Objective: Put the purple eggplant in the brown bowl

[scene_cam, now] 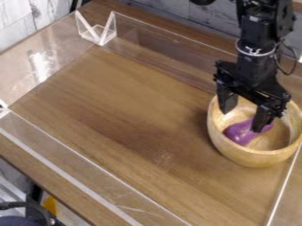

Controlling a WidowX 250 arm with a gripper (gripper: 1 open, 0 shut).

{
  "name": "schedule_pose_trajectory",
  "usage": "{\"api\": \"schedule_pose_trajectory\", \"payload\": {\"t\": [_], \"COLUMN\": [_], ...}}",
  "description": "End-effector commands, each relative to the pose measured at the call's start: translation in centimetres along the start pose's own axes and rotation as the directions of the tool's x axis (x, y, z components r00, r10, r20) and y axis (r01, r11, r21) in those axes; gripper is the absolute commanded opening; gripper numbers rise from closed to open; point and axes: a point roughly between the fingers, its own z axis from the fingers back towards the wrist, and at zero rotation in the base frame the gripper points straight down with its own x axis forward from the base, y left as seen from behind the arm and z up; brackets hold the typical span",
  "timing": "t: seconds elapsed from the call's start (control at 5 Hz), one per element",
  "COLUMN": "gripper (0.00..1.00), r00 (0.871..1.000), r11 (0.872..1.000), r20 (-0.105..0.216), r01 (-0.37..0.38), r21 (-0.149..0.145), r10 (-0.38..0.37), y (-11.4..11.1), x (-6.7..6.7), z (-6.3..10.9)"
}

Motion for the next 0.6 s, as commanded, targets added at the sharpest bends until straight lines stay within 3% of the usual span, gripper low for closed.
{"api": "schedule_pose_trajectory", "payload": {"t": [0.0, 0.4], "gripper": [1.0, 1.0], "r00": [0.999, 0.998], "r11": [1.0, 0.998], "r20": [0.039, 0.042], "r01": [-0.015, -0.051], "r21": [0.012, 0.025], "r10": [0.014, 0.05], "y": [0.56, 1.32], "x": [0.31, 0.0], "z": [1.15, 1.25]}}
